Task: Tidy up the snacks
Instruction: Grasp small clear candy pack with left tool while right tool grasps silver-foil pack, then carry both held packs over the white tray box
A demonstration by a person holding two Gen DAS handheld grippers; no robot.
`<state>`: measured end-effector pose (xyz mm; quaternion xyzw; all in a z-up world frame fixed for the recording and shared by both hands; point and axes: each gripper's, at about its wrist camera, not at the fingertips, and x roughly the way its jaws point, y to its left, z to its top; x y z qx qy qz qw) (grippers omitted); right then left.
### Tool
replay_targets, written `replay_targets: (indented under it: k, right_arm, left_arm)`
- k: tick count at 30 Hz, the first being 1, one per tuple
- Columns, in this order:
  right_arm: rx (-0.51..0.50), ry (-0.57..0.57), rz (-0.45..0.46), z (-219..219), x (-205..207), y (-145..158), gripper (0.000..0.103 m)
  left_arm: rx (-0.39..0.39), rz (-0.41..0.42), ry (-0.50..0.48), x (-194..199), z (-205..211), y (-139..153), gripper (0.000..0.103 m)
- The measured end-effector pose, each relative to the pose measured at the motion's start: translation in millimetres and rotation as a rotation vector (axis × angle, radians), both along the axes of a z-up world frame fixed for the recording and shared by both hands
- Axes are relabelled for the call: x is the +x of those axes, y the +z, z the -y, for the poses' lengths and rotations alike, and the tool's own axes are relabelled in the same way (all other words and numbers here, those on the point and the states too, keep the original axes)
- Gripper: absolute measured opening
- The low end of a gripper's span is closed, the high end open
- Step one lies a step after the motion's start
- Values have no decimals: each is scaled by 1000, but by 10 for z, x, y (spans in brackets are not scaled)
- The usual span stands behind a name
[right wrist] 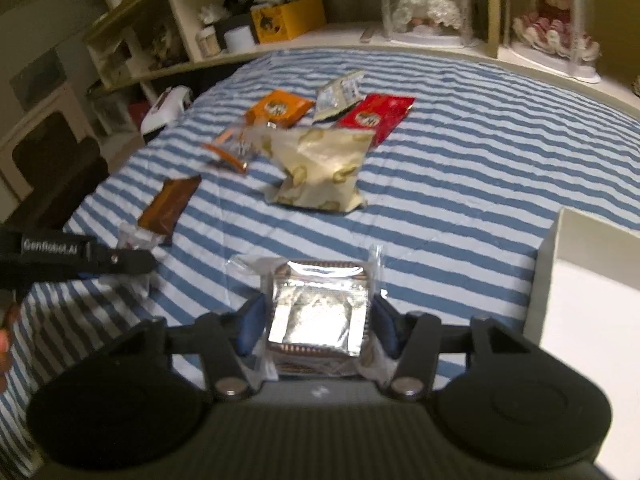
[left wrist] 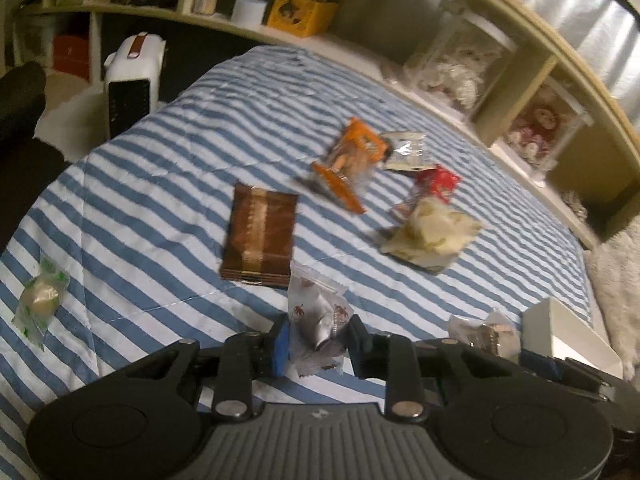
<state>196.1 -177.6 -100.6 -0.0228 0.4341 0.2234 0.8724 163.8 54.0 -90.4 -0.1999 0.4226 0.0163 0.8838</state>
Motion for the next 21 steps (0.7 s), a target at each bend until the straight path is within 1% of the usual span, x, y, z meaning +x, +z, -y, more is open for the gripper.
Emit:
replay_targets:
  k: [5, 12, 16, 21]
  right_arm:
    - [15, -18, 29, 61, -116, 152, 62]
    - [31, -43, 69, 180, -399, 357, 62]
    - [51, -79, 90, 339, -578, 494, 62]
    - [50, -127, 116, 580, -779, 629, 62]
  left_arm:
    - [-5, 45, -37, -133, 86, 164, 32]
    - [-21, 90, -94, -330, 252, 317, 32]
    - [-35, 104, -117, -435, 362, 378, 32]
    - [-58, 133, -154, -560, 560, 486, 32]
